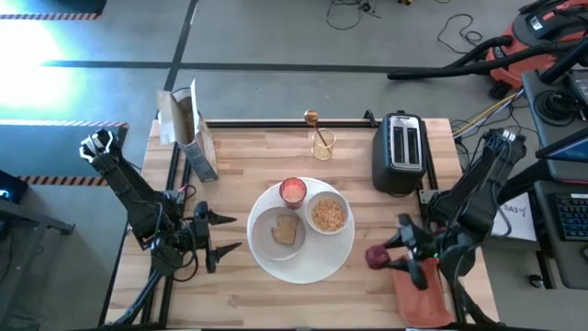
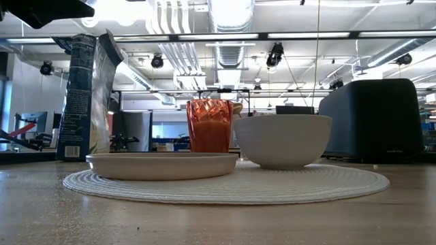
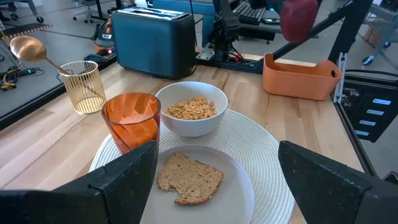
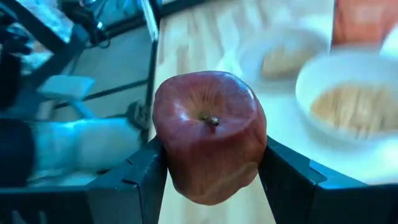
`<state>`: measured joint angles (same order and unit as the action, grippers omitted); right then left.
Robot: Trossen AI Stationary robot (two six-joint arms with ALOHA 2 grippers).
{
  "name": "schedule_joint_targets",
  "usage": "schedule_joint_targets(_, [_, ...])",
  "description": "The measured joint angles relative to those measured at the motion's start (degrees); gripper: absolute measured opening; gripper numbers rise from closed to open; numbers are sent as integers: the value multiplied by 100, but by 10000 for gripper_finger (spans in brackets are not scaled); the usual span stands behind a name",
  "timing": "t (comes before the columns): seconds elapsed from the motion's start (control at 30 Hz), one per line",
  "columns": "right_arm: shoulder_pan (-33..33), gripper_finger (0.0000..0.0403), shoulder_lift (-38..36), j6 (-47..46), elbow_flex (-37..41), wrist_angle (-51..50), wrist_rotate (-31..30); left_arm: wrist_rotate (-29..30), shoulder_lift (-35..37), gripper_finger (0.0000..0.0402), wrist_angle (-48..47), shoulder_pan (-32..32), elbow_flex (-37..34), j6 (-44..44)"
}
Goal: Arrange a breakfast setting
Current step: Put the red apple on the white placemat to the bottom of the white bowl
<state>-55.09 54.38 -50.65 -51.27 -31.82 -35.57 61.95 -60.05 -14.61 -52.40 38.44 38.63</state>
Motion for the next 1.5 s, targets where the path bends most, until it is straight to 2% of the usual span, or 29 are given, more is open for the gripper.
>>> schedule_joint_targets(0.13, [42, 207, 604, 1044, 0, 1002, -766, 0, 0, 316, -1, 0, 0, 0])
schedule_joint_targets(0.33, [414, 209, 1701, 2073, -2, 2740, -963, 2, 0, 316, 0, 0, 0, 0])
schedule_joint_targets(0.4, [662, 210, 2081, 2088, -2, 3183, -995, 1, 0, 316, -2, 0, 0, 1])
schedule_joint_targets(0.47, [972, 210, 2434, 1654, -3, 3432, -1101, 2, 0, 316, 0, 0, 0, 15])
schedule_joint_targets(0.6, [1626, 211, 2964, 217, -4, 3297, -1029, 2, 0, 316, 0, -2, 0, 136])
schedule_joint_targets(0.8, [1990, 212, 3505, 406, -7, 3813, -464, 0, 2, 316, 0, 0, 0, 146])
schedule_joint_targets(1.2, [2103, 212, 4426, 337, -7, 3851, -774, 0, 0, 316, 0, -2, 0, -40])
schedule_joint_targets(1.5, [2129, 213, 4464, 369, -7, 3780, -900, 2, 2, 316, 0, -2, 0, -44])
